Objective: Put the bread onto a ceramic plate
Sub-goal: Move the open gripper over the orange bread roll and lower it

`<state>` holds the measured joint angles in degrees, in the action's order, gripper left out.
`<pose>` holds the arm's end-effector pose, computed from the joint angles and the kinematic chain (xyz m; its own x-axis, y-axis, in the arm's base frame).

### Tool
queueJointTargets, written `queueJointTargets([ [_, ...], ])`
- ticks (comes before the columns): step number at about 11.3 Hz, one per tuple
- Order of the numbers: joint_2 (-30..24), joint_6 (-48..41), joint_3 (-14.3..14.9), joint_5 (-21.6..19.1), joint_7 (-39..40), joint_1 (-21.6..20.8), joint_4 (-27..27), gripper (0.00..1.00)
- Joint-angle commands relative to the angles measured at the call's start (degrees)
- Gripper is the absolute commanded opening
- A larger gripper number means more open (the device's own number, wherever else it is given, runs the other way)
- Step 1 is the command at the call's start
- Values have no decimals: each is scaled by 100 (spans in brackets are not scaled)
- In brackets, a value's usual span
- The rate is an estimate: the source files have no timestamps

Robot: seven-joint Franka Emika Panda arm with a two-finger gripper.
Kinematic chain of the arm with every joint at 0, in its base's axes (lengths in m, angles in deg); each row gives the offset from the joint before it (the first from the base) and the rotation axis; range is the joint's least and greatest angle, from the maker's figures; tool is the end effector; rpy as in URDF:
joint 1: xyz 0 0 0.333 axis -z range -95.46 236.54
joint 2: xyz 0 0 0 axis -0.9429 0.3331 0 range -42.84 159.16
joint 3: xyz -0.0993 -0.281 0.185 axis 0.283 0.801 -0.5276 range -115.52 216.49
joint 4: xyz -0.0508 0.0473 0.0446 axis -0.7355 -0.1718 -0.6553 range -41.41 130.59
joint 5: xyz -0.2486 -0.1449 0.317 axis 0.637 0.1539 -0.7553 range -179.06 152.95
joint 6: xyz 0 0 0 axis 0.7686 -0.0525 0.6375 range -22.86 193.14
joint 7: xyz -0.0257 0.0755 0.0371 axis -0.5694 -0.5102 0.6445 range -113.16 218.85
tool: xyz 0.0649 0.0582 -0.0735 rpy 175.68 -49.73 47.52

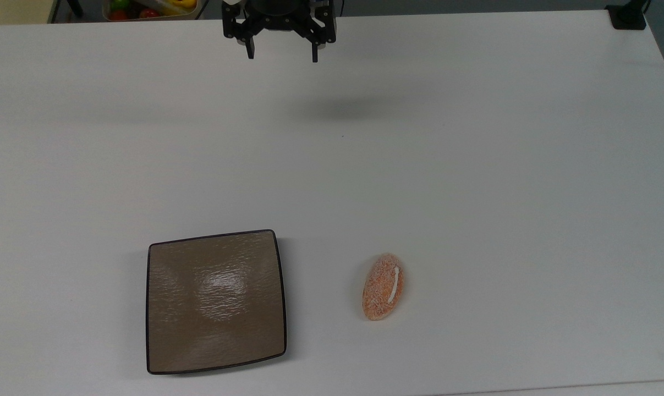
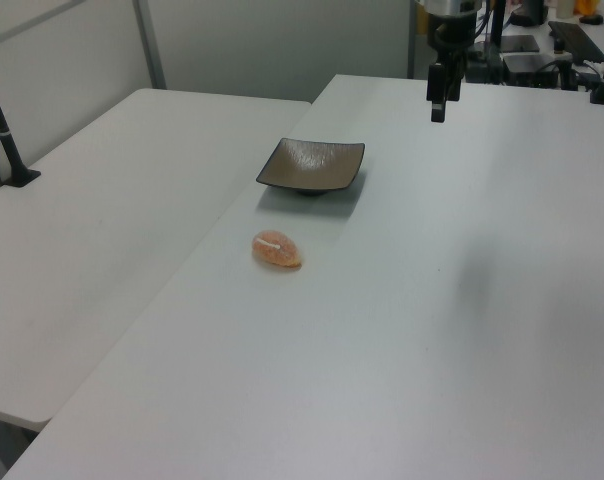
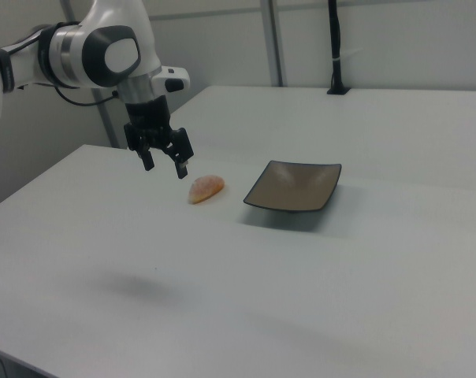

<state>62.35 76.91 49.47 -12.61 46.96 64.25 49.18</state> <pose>0.6186 0.0783 0.5802 0.9997 0.0260 0.0005 0.0260 -0.9996 0.0064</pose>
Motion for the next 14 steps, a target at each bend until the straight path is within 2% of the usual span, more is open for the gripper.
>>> queueJointTargets([
  [1, -94, 2, -66, -115, 96, 75, 43, 100],
  [10, -68, 19, -66, -115, 96, 75, 43, 100],
  [14, 221, 633, -66, -141, 8, 58, -63, 100],
])
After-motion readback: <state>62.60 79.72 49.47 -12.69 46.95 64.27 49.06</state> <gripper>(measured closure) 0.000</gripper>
